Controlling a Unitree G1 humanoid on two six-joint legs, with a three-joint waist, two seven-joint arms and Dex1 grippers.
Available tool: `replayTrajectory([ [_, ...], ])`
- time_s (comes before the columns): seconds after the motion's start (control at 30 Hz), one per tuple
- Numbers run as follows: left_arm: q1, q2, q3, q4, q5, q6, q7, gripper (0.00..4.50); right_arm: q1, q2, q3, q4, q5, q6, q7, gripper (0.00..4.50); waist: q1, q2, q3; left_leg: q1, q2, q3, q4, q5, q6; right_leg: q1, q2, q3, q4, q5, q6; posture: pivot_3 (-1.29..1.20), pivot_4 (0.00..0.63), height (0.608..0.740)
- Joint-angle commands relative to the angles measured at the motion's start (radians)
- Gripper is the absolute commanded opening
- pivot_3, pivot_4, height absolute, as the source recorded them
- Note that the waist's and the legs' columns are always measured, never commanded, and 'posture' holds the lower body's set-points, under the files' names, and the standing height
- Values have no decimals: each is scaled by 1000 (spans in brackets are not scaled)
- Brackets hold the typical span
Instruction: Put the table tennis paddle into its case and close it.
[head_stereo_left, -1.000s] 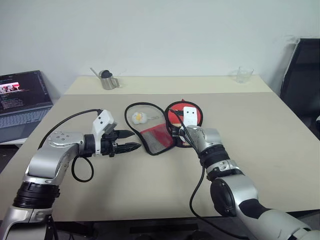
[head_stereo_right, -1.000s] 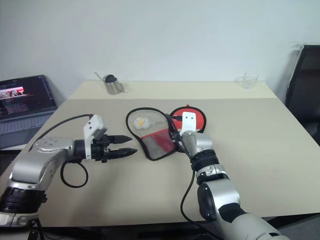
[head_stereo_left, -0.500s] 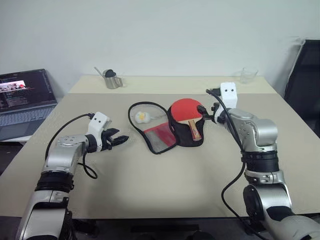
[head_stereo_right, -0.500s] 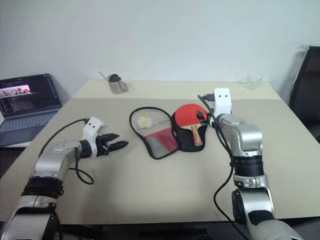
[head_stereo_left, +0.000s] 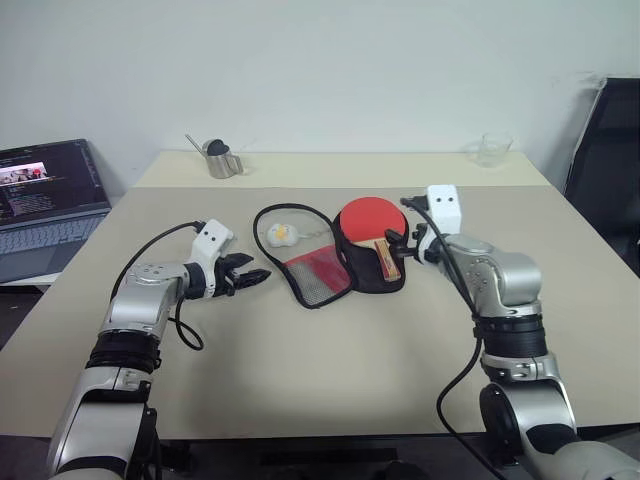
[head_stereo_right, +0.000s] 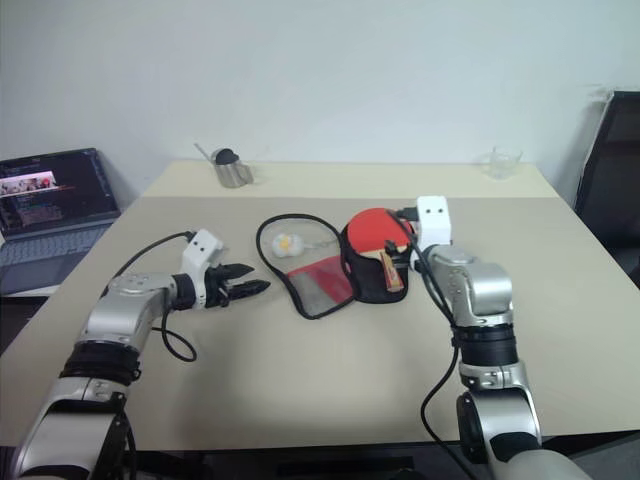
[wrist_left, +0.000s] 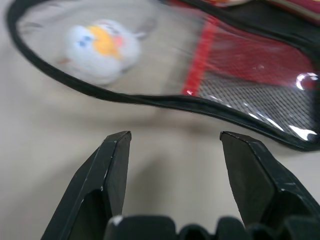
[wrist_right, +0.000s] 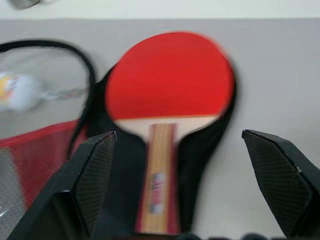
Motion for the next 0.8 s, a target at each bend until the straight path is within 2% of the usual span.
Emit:
replayTrajectory([
  [0.03,10,17,-2,-40,17,4,4,3111,-12,14,8,1,-8,-15,-2,4452,1,0,0,0,0,0,0,0,0,0,0,0,0,0,0,0,150,740],
  [0.2,25,8,3,-74,10,21,6,3111,-14,44,25,90,-22,-57,-2,4452,1,0,0,0,0,0,0,0,0,0,0,0,0,0,0,0,150,740],
  [0.43,48,7,9,-126,2,52,10,3111,-47,78,47,337,-86,-207,-17,4452,1,0,0,0,0,0,0,0,0,0,0,0,0,0,0,0,150,740],
  [0.63,84,48,35,-236,-57,99,-67,3111,-86,87,48,448,-105,-286,-8,4452,-1,0,0,0,0,0,0,0,0,0,0,0,0,0,0,0,150,740],
  [0.73,90,79,57,-274,-90,118,-92,3111,-93,91,47,479,-112,-311,-10,3836,-2,0,0,0,0,0,0,0,0,0,0,0,0,0,0,0,150,740],
  [0.8,90,82,59,-285,-95,123,-90,3111,-96,95,44,487,-115,-316,-9,3194,-1,0,0,0,1,-1,0,0,0,0,0,0,0,0,0,0,150,740],
])
